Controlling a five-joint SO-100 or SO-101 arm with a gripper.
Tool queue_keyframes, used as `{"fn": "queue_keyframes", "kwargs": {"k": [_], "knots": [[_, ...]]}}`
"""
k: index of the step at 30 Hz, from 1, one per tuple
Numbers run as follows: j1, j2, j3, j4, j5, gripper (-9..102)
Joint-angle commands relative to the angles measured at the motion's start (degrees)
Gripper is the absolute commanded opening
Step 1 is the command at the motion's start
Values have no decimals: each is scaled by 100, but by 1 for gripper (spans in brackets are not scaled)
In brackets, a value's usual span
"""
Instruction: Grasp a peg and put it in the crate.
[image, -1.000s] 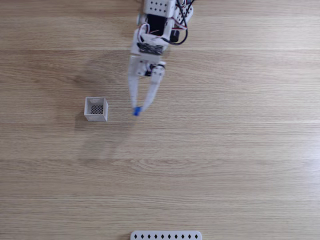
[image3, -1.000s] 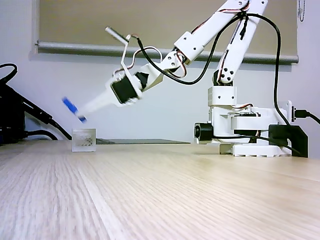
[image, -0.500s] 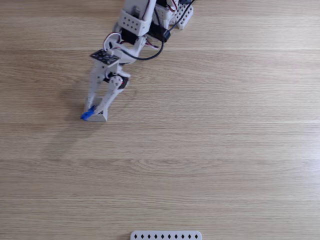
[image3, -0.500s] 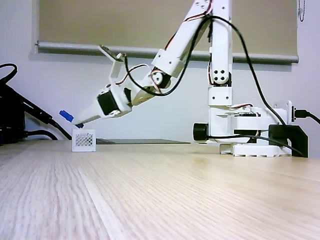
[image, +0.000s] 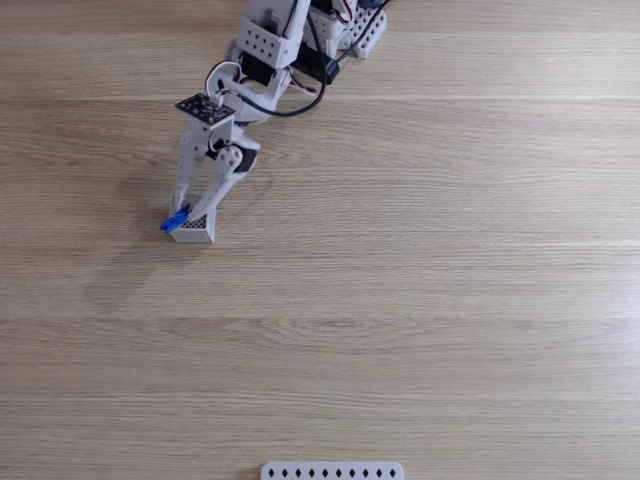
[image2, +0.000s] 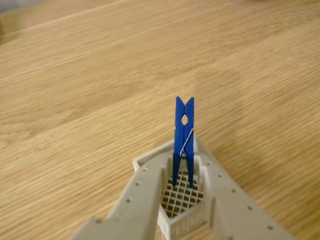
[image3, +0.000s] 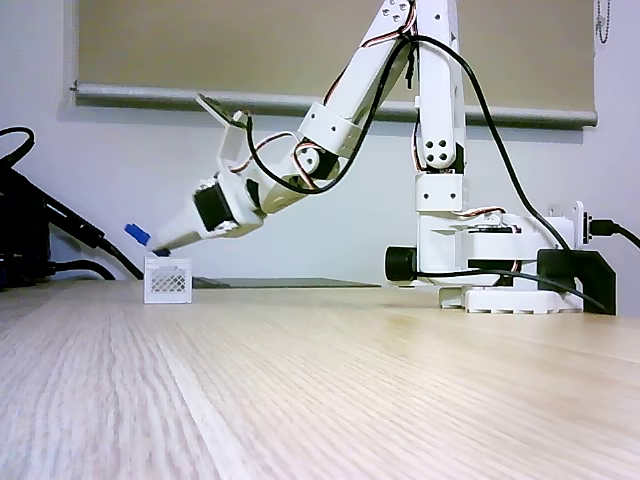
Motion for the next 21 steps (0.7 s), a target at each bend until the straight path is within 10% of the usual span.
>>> {"fn": "queue_keyframes", "kwargs": {"k": [1,11,18,21], "knots": [[44,756,105,-88,-26,-1],[53,932,176,-79,44,23],[-79,1652,255,202,88,-4],[-510,2373,255,932,457,2]]}}
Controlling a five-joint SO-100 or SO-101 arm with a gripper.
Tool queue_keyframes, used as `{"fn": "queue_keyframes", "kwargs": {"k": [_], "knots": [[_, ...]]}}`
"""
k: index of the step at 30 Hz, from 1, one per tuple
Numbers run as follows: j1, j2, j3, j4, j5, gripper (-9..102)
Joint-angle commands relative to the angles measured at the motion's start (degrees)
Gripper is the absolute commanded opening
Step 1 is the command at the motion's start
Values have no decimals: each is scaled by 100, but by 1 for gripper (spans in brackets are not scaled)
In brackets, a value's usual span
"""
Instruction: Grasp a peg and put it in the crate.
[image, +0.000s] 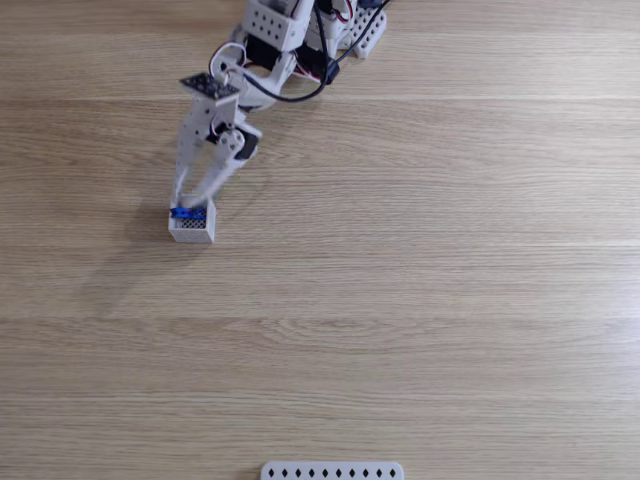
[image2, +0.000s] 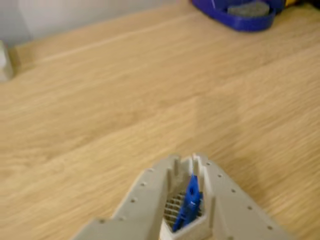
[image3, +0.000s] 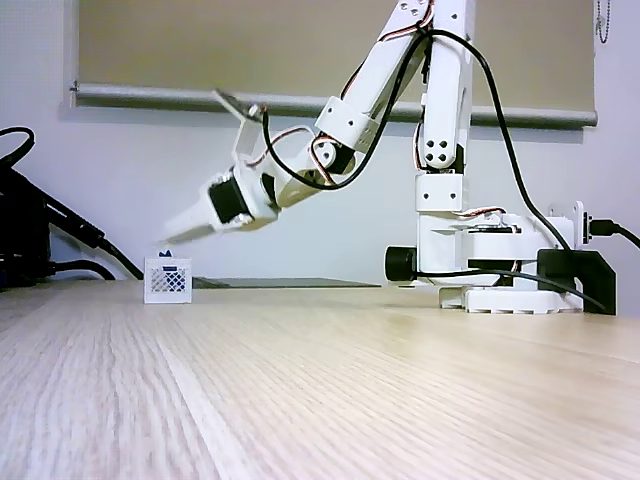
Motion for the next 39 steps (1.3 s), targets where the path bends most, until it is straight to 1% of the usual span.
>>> {"fn": "queue_keyframes", "kwargs": {"k": [1,4,6,11,13,16,19,22,23,26,34,39], "knots": [[-545,1345,-70,747,615,2],[-1327,2294,-70,1846,1802,-2],[-1854,2944,-70,2654,2733,-1],[-2795,4333,-149,4737,5458,-1],[-2979,4746,-149,5555,6434,-1],[-3006,5273,-141,6820,7646,-1],[-3050,5818,-105,8086,8640,0],[-2997,6539,-44,9009,9413,-1],[-2979,6776,-18,9158,9571,-1],[-2953,7312,229,9229,9888,0],[-2883,8631,1723,9325,9343,-1],[-2839,8728,2101,9246,9352,-1]]}}
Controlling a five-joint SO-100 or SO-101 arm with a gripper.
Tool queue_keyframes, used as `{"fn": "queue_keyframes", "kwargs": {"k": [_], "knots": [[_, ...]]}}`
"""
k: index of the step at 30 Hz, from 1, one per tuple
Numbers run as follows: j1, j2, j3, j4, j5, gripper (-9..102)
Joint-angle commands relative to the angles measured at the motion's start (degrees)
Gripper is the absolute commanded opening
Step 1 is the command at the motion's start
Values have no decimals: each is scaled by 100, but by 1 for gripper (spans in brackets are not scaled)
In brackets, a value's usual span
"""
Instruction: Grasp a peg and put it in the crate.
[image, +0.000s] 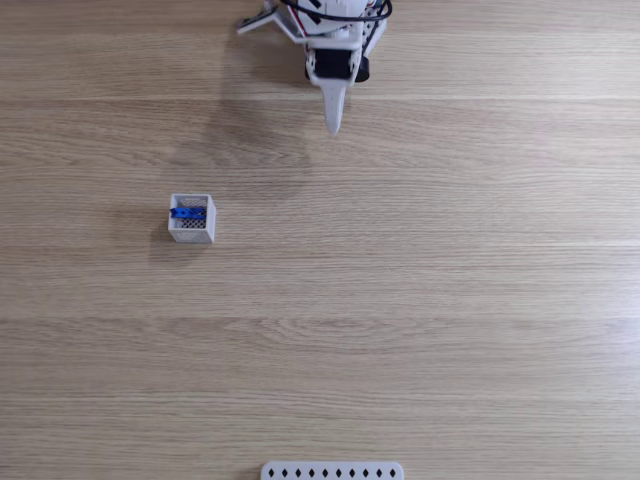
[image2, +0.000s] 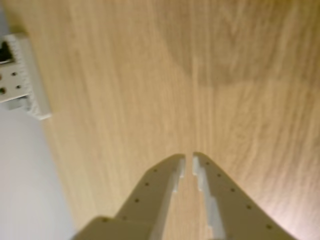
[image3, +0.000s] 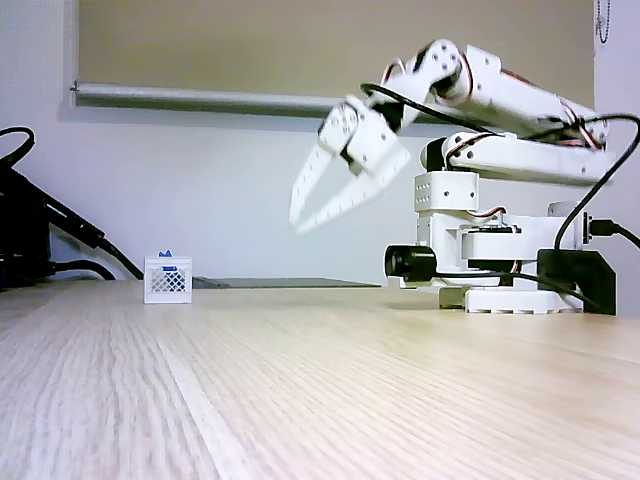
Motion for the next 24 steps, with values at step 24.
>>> {"fn": "queue_keyframes", "kwargs": {"k": [24], "knots": [[44,105,-79,-26,404,-1]]}}
